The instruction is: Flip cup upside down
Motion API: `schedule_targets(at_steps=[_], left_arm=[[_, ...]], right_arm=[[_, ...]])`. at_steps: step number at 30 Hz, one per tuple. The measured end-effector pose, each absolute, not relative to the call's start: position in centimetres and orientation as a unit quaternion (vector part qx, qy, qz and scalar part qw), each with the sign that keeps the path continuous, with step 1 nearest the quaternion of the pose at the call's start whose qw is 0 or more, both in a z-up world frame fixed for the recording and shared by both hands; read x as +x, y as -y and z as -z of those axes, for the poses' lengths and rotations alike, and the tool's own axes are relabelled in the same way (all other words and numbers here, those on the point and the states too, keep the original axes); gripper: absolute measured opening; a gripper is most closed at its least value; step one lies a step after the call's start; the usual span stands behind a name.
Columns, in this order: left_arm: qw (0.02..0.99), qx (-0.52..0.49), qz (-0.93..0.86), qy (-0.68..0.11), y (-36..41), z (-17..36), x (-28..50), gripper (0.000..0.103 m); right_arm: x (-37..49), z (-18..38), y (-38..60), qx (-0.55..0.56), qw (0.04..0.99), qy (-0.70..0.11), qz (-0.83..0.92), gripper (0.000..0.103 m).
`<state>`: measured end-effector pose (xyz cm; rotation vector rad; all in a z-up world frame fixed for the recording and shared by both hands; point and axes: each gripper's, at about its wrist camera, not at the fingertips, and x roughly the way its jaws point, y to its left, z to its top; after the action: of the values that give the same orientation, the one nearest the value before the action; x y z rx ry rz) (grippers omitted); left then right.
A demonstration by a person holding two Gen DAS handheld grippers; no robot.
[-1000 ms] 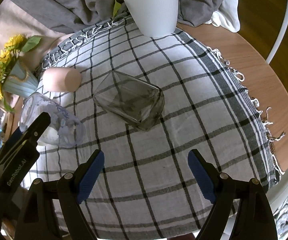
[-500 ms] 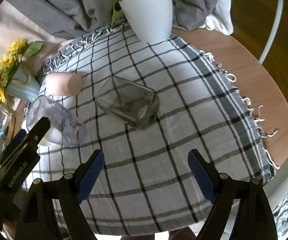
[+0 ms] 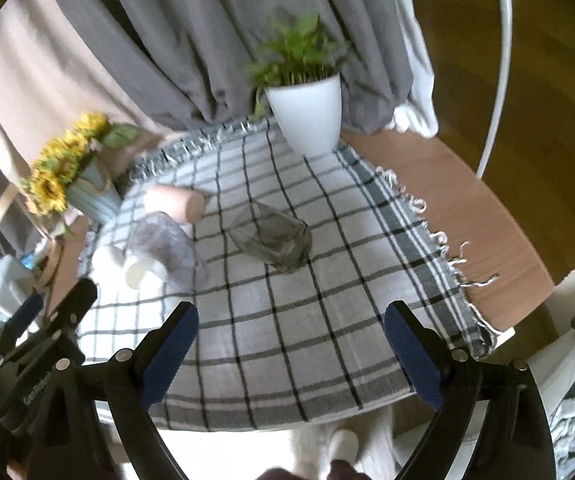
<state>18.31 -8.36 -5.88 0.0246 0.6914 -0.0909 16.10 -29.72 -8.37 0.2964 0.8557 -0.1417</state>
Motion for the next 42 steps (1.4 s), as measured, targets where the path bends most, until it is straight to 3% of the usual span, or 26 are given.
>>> schedule_targets(at_steps=[9, 20, 42], left_arm=[[0.947, 0.011, 0.035, -0.319, 4.4, 2.7, 11.9, 0.103], [0.957, 0.011, 0.029, -0.288, 1.0, 0.5, 6.4, 0.103], [0.960, -0.003, 0.032, -0.280, 0.1, 0.1, 4.1, 0.103]], right_arm=[[9.8, 3.4, 24.8, 0.116, 0.931, -0.342, 0.050, 0.096], [4.4, 1.5, 20.2, 0.108, 0.945, -0.306, 0.038, 0.096], [1.7, 0.7, 19.2, 0.106, 0.949, -0.294, 0.034, 0.096]])
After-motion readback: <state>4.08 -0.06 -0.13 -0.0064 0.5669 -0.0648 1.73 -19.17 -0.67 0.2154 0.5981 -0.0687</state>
